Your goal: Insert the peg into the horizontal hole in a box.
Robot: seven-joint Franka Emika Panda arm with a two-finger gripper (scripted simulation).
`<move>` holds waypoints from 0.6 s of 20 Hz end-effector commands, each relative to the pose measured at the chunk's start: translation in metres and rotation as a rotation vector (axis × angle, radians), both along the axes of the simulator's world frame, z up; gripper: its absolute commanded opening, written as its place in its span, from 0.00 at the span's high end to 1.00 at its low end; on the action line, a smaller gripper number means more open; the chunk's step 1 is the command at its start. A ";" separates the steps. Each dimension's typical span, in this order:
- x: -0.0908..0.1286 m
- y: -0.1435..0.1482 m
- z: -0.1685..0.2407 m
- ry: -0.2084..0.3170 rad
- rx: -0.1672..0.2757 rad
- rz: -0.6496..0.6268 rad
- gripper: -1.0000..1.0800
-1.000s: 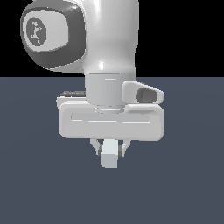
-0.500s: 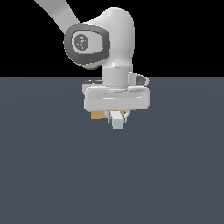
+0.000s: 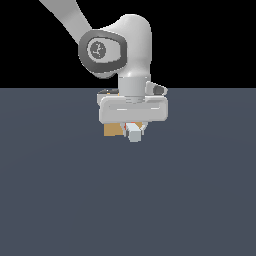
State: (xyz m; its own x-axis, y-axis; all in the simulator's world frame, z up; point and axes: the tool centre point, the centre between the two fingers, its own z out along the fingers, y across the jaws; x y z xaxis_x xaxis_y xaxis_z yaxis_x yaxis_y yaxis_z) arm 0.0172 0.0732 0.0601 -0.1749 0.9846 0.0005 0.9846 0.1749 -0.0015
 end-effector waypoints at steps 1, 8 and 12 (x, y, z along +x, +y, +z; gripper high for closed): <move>0.001 -0.004 0.001 -0.002 0.000 -0.005 1.00; 0.001 -0.004 0.001 -0.003 0.000 -0.002 1.00; 0.001 -0.003 0.000 -0.001 0.000 -0.002 1.00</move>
